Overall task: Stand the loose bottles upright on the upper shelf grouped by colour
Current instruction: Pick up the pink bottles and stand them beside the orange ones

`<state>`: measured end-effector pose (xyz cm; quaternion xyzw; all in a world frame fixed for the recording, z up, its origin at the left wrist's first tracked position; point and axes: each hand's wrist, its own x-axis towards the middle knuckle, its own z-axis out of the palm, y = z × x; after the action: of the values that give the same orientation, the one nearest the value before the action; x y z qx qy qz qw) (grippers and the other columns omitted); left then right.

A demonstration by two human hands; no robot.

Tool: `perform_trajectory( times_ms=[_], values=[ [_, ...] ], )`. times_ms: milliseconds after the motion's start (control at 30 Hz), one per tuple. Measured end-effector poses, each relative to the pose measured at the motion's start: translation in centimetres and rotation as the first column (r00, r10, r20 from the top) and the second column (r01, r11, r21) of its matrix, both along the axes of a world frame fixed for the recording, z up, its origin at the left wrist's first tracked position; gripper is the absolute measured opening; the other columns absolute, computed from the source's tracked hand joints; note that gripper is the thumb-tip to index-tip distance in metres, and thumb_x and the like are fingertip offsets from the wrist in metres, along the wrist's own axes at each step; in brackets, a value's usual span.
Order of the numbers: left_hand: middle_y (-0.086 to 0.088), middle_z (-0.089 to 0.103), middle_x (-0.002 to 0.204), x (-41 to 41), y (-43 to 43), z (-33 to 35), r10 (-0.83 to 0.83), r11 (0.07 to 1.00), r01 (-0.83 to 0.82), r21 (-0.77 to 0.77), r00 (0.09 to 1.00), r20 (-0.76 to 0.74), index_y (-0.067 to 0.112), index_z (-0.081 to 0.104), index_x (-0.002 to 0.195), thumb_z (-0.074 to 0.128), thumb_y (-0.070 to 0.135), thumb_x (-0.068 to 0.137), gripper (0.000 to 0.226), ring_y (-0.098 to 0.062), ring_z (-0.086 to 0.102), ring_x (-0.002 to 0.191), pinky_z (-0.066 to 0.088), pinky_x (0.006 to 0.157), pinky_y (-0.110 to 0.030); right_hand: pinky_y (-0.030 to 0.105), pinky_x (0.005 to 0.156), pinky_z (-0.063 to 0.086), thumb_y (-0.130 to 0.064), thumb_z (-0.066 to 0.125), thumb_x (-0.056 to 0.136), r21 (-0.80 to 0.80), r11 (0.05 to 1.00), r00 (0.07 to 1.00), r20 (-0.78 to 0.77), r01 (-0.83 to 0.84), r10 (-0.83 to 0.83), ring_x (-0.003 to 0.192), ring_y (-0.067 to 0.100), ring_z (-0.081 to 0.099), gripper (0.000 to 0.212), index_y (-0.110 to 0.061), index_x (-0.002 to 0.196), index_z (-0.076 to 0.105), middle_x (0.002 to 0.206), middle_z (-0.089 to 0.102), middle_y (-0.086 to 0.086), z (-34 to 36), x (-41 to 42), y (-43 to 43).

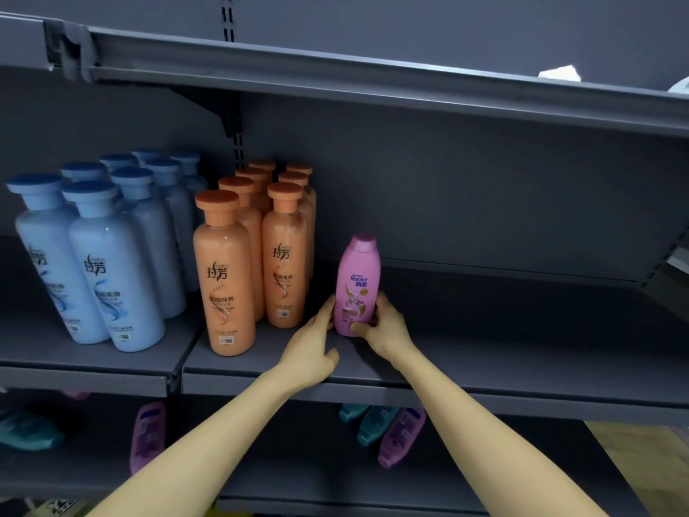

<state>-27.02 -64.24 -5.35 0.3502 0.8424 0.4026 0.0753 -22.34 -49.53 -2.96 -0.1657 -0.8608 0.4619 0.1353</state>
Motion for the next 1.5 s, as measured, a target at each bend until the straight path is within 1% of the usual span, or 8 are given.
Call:
perform_trajectory(
  times_ms=[400, 533, 600, 767, 900, 1067, 1233, 1500],
  values=[
    [-0.002, 0.033, 0.151, 0.2, 0.1, 0.2, 0.013, 1.0, -0.013, -0.008, 1.0, -0.011, 0.023, 0.005, 0.151, 0.054, 0.005, 0.082, 0.086, -0.016, 0.041, 0.133, 0.035, 0.106, -0.025, 0.022, 0.09, 0.042, -0.005, 0.066, 0.083, 0.021, 1.0, 0.999, 0.041, 0.002, -0.003, 0.117, 0.021, 0.055, 0.052, -0.01, 0.131, 0.046, 0.126, 0.059, 0.007, 0.3, 0.2, -0.2],
    [-0.005, 0.041, 0.145, 0.5, 0.3, 0.8, 0.016, 0.998, -0.019, 0.053, 0.999, 0.044, 0.019, 0.013, 0.15, 0.054, 0.001, 0.084, 0.079, -0.016, 0.043, 0.131, 0.032, 0.1, -0.016, 0.026, 0.091, 0.044, -0.01, 0.068, 0.083, 0.066, 0.998, 0.995, 0.098, -0.008, 0.002, 0.116, 0.023, 0.056, 0.051, -0.008, 0.129, 0.046, 0.126, 0.059, 0.009, 0.8, 0.5, -0.2],
    [-0.007, 0.044, 0.143, 0.6, 0.3, 1.1, 0.04, 0.997, -0.042, 0.059, 0.998, 0.039, 0.016, 0.02, 0.149, 0.053, 0.001, 0.085, 0.073, -0.018, 0.044, 0.13, 0.033, 0.101, -0.018, 0.028, 0.091, 0.045, -0.012, 0.068, 0.083, 0.098, 0.995, 0.994, 0.11, 0.003, -0.014, 0.114, 0.024, 0.056, 0.049, -0.007, 0.126, 0.048, 0.125, 0.059, 0.01, 0.9, 0.9, -0.3],
    [-0.009, 0.047, 0.14, 1.3, -0.7, 1.8, 0.115, 0.986, -0.129, -0.102, 0.984, -0.138, 0.016, 0.035, 0.143, 0.051, 0.017, 0.09, 0.055, -0.025, 0.048, 0.125, 0.042, 0.1, -0.035, 0.03, 0.091, 0.046, -0.021, 0.062, 0.088, 0.254, 0.967, 0.984, 0.165, 0.03, -0.073, 0.118, 0.028, 0.053, 0.047, -0.004, 0.13, 0.047, 0.13, 0.056, 0.013, 1.3, 2.4, -0.6],
    [-0.005, 0.046, 0.14, 2.5, -2.0, 2.4, 0.139, 0.958, -0.199, -0.206, 0.951, -0.275, 0.017, 0.037, 0.141, 0.047, 0.032, 0.094, 0.051, -0.024, 0.047, 0.124, 0.044, 0.092, -0.034, 0.037, 0.1, 0.042, -0.027, 0.053, 0.093, 0.418, 0.908, 0.961, 0.239, 0.024, -0.136, 0.126, 0.034, 0.044, 0.053, -0.003, 0.138, 0.041, 0.138, 0.046, 0.019, 1.4, 4.1, -1.5],
    [-0.004, 0.048, 0.137, 3.8, -4.8, 2.1, 0.113, 0.918, -0.249, -0.307, 0.91, -0.4, 0.017, 0.038, 0.139, 0.042, 0.039, 0.095, 0.05, -0.025, 0.044, 0.123, 0.04, 0.094, -0.034, 0.043, 0.101, 0.04, -0.031, 0.047, 0.095, 0.518, 0.855, 0.947, 0.274, 0.002, -0.169, 0.124, 0.036, 0.041, 0.046, -0.008, 0.134, 0.047, 0.135, 0.046, 0.018, 1.3, 6.1, -3.9],
    [-0.004, 0.046, 0.138, 5.1, -8.7, 1.6, 0.102, 0.915, -0.248, -0.318, 0.905, -0.414, 0.016, 0.039, 0.139, 0.043, 0.038, 0.094, 0.05, -0.025, 0.042, 0.125, 0.038, 0.097, -0.037, 0.043, 0.099, 0.039, -0.032, 0.044, 0.095, 0.571, 0.82, 0.939, 0.294, -0.02, -0.181, 0.124, 0.033, 0.04, 0.04, -0.011, 0.129, 0.049, 0.132, 0.047, 0.013, 0.9, 8.1, -7.4],
    [-0.003, 0.042, 0.142, 8.3, -15.5, 0.3, 0.109, 0.887, -0.267, -0.376, 0.913, -0.393, 0.017, 0.035, 0.141, 0.041, 0.039, 0.096, 0.051, -0.024, 0.038, 0.13, 0.037, 0.098, -0.036, 0.045, 0.102, 0.035, -0.033, 0.042, 0.097, 0.579, 0.813, 0.917, 0.352, -0.056, -0.188, 0.128, 0.032, 0.037, 0.045, -0.013, 0.136, 0.043, 0.135, 0.045, 0.011, -0.7, 11.4, -13.3]
  ],
)
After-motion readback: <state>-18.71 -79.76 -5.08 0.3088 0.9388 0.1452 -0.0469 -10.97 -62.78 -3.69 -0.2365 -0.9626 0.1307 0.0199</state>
